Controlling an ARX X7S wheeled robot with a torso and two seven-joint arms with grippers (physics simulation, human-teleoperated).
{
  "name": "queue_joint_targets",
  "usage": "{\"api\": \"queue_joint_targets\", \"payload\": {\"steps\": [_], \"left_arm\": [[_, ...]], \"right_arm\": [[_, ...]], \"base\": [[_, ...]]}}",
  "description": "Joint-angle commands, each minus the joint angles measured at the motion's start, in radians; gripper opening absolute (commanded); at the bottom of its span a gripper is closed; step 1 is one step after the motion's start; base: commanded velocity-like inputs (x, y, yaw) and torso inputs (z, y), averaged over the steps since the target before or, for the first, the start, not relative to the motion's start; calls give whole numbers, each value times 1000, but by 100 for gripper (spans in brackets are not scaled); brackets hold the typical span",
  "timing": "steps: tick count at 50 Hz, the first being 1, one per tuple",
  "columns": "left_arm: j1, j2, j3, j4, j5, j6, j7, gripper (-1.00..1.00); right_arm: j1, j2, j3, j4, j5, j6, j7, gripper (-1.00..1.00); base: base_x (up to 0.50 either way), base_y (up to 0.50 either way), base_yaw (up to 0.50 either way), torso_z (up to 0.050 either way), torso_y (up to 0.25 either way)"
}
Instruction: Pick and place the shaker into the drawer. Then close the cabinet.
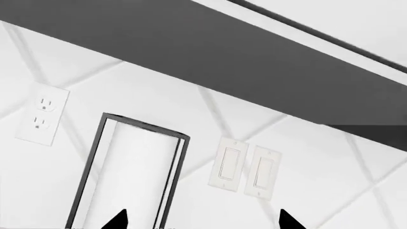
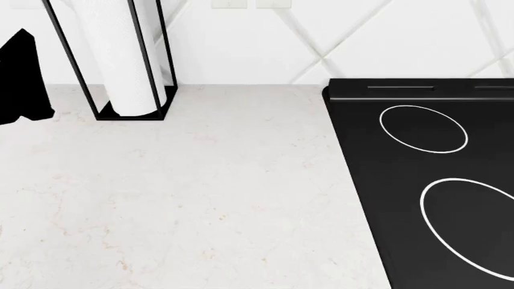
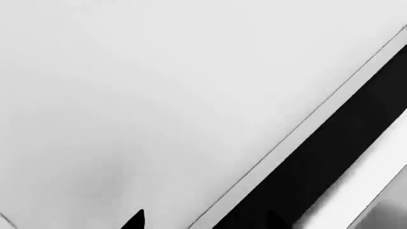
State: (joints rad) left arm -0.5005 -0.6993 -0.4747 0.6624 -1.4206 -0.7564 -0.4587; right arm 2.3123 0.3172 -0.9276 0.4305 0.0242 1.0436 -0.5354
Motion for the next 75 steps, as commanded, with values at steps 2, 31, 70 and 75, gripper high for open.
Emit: {"api": "queue_joint_targets", "payload": {"steps": [2, 31, 70, 75], "left_arm": [[-159, -42, 43, 57, -200, -2, -127, 100], [-54, 3, 41, 124, -236, 5, -163, 100], [-18, 21, 45, 129, -213, 12, -135, 100], [-17, 21, 46, 130, -213, 13, -135, 100]], "right_arm": [[44, 402, 15, -674, 1015, 527, 783, 100], [-665, 553, 496, -1124, 1808, 4, 1659, 100], [-700, 558, 488, -1145, 1777, -15, 1662, 100], [-707, 559, 488, -1149, 1774, -20, 1662, 100]], "base": [[0, 0, 0, 0, 0], [0, 0, 0, 0, 0], [0, 369, 0, 0, 0], [0, 500, 0, 0, 0]]}}
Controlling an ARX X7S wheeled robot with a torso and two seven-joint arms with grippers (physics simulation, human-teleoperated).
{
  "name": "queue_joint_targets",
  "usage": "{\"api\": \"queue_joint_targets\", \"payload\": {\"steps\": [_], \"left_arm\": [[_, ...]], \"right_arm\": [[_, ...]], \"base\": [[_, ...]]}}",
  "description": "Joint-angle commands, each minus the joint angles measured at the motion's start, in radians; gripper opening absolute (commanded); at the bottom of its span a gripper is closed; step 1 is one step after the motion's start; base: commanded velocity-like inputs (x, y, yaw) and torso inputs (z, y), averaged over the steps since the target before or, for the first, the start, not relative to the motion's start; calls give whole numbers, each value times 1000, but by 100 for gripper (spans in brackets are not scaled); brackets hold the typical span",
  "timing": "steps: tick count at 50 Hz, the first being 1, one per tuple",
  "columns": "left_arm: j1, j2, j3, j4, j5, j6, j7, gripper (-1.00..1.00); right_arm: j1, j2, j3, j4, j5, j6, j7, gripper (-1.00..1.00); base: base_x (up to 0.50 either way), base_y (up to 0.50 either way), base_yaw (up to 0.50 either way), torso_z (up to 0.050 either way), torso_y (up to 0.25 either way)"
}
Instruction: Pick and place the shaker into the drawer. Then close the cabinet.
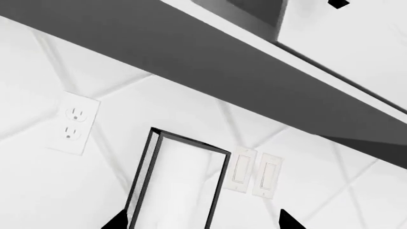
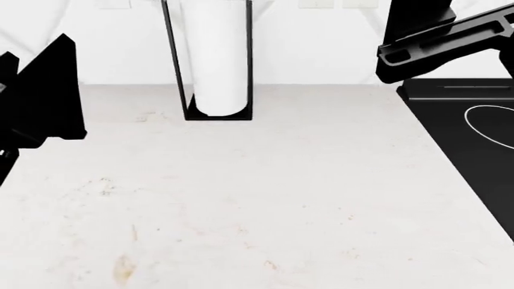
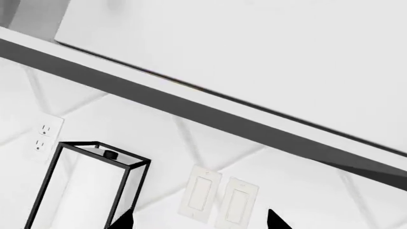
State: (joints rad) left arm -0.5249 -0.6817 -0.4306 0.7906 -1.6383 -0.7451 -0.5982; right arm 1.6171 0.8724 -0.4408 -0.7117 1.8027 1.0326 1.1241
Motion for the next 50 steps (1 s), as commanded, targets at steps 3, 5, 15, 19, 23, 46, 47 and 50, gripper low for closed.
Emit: {"api": "queue_joint_targets", "payload": {"steps": [3, 5, 15, 19, 23, 46, 47, 50], "left_arm": [[11, 3, 0, 1, 5, 3, 7, 100], [12, 2, -1, 1, 4, 3, 7, 100], [13, -2, 0, -1, 1, 6, 6, 100], [16, 0, 1, 0, 5, 6, 8, 100], [18, 0, 2, -1, 8, 6, 10, 100], [34, 5, 2, 1, 23, 11, 25, 100], [34, 5, 2, 0, 23, 11, 26, 100], [36, 4, 1, 1, 22, 12, 27, 100]], "right_arm": [[-13, 4, 1, -7, -6, -11, 4, 100], [-15, 3, 2, -7, -8, -12, 2, 100], [-24, 2, 2, -8, -20, -19, -4, 100], [-26, 3, 2, -10, -19, -21, -3, 100], [-32, 6, 4, -12, -21, -25, -5, 100], [-40, 2, -1, -14, -35, -31, -17, 100], [-41, 1, -2, -13, -36, -31, -18, 100], [-41, 0, -2, -13, -38, -32, -20, 100]], "base": [[0, 500, 0, 0, 0], [0, 500, 0, 0, 0], [0, 500, 0, 0, 0], [0, 500, 0, 0, 0], [0, 500, 0, 0, 0], [0, 500, 0, 0, 0], [0, 500, 0, 0, 0], [0, 500, 0, 0, 0]]}}
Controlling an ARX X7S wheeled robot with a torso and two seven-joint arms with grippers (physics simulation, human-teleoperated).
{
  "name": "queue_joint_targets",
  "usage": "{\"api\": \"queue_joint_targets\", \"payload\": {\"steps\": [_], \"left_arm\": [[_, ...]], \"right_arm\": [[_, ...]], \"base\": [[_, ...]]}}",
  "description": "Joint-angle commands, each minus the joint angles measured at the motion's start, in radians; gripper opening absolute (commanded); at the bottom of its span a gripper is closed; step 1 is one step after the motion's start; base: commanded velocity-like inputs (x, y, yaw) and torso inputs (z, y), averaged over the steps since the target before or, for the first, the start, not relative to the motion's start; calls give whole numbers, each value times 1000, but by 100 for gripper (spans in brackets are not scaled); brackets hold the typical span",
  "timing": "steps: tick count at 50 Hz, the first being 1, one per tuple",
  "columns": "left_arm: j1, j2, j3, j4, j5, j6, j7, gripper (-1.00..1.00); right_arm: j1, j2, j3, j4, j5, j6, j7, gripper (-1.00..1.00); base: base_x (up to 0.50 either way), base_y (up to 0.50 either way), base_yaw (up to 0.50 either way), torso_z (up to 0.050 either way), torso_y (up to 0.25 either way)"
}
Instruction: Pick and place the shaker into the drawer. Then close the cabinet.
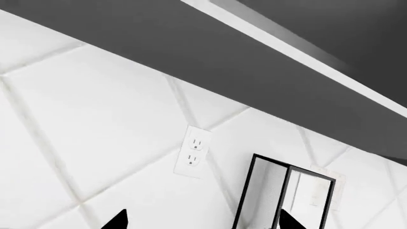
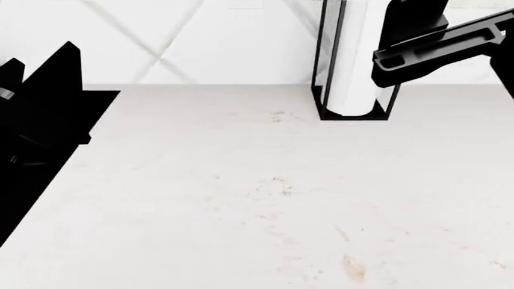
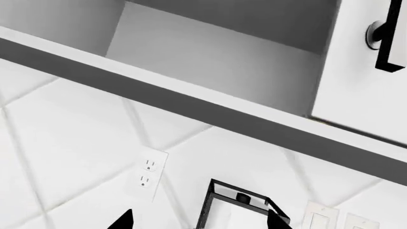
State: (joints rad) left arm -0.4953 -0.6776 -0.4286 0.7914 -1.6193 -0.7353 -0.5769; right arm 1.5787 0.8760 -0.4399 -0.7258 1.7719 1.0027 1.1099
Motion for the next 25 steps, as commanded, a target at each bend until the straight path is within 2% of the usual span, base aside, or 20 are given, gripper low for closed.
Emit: {"api": "queue_joint_targets", "payload": {"steps": [1, 25], "left_arm": [[7, 0, -1, 0, 4, 3, 7, 100], [16, -4, 0, 6, 1, 8, 10, 100]], "right_arm": [[-3, -4, -4, 1, -8, -2, -6, 100], [-16, 2, -1, -8, -12, -17, -10, 100]], "base": [[0, 500, 0, 0, 0], [4, 497, 0, 0, 0]]}}
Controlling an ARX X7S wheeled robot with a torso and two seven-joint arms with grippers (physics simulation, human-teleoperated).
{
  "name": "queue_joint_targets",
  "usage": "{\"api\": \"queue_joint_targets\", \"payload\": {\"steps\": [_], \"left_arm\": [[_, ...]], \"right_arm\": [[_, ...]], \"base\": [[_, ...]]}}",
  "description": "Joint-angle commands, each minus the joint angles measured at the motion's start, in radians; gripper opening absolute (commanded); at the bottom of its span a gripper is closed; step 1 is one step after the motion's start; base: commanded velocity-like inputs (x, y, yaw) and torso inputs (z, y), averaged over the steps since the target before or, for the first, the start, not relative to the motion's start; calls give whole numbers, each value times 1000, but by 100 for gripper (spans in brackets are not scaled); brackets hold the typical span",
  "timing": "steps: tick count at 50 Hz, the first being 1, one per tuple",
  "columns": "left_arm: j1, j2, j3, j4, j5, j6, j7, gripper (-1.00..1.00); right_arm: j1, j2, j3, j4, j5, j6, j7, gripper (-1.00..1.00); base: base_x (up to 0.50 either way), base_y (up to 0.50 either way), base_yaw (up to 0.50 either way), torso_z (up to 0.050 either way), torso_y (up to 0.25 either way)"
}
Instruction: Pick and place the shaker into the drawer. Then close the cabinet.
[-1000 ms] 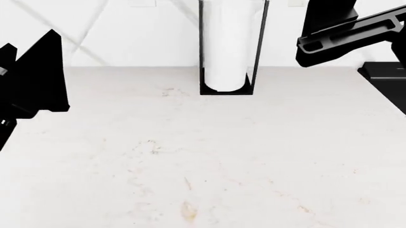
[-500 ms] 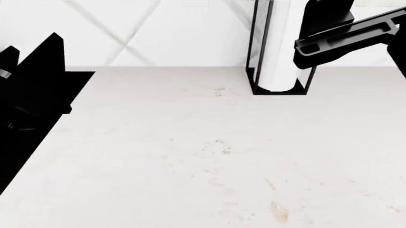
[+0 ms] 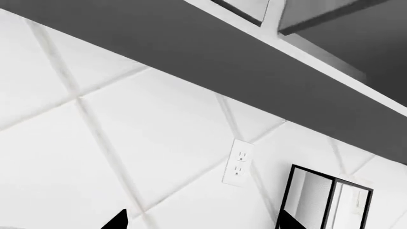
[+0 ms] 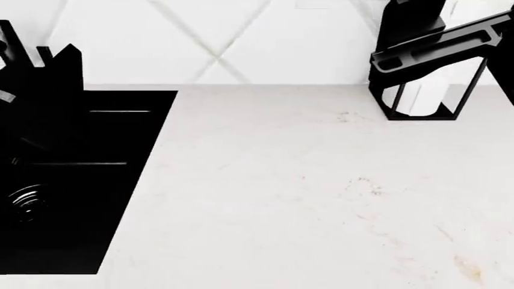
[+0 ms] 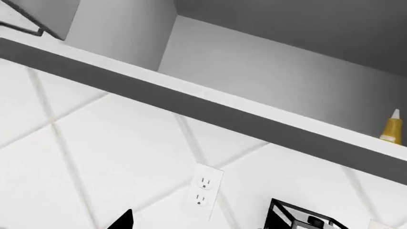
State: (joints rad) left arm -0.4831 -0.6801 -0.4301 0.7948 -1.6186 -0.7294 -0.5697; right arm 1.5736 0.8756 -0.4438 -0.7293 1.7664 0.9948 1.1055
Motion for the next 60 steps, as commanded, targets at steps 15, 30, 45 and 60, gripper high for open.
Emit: {"api": "queue_joint_targets", "payload": {"steps": [15, 30, 45, 60], "left_arm": [[3, -7, 0, -2, -7, 7, -3, 100], [-159, -70, 30, -88, -23, 27, -140, 100], [-798, -114, 319, -283, 144, 1, -208, 100], [-1346, 119, 575, -549, 432, 71, 61, 100]], "right_arm": [[-30, 7, 20, -4, -22, -36, 2, 100], [-25, 40, 1, 65, 63, -53, 142, 100], [32, 48, -44, 114, 146, -27, 215, 100], [-28, 116, -23, 84, 184, -75, 250, 100]], "base": [[140, 119, 0, 0, 0], [0, 0, 0, 0, 0], [0, 0, 0, 0, 0], [0, 0, 0, 0, 0]]}}
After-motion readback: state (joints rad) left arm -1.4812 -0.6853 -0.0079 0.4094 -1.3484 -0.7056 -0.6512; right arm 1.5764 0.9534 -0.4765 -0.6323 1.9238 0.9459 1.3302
